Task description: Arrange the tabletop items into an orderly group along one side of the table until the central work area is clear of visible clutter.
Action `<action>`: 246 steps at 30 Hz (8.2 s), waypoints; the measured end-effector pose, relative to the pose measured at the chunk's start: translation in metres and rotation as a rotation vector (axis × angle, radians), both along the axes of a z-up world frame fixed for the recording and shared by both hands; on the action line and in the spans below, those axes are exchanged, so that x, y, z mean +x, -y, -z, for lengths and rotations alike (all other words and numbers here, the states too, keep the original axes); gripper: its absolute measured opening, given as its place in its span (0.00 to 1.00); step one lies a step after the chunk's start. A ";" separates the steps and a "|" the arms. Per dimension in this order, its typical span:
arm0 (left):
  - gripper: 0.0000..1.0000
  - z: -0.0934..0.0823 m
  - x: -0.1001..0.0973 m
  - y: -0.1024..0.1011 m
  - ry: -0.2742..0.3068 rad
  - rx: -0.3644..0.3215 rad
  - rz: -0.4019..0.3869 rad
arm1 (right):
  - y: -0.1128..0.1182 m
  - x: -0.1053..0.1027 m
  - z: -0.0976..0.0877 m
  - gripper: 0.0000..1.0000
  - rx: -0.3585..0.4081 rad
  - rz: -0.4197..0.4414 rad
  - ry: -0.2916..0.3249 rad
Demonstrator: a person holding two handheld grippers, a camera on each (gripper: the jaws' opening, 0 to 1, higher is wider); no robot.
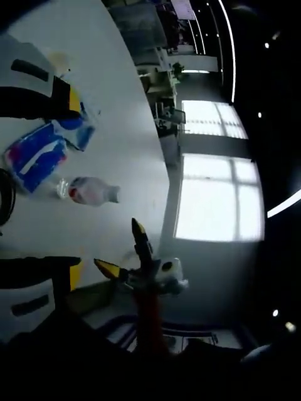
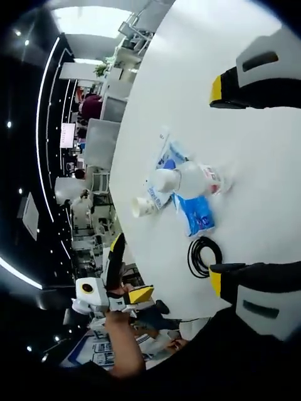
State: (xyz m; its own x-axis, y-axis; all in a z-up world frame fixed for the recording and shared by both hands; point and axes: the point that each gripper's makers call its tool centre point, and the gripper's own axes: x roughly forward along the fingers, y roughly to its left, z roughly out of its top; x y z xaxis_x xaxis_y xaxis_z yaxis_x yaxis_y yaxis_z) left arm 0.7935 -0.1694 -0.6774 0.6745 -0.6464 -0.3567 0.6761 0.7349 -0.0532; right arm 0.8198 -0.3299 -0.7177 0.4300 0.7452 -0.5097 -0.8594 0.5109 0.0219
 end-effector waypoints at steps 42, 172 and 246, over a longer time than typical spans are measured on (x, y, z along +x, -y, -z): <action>0.50 0.038 0.074 0.106 0.001 0.027 0.159 | 0.044 -0.014 0.017 0.99 0.016 0.213 -0.046; 0.20 0.024 0.116 -0.269 -0.147 0.135 -0.352 | 0.024 -0.003 0.024 0.99 0.029 0.225 -0.077; 0.50 0.037 0.011 -0.177 -0.148 0.160 -0.339 | -0.016 0.001 0.039 0.97 -0.006 -0.002 -0.066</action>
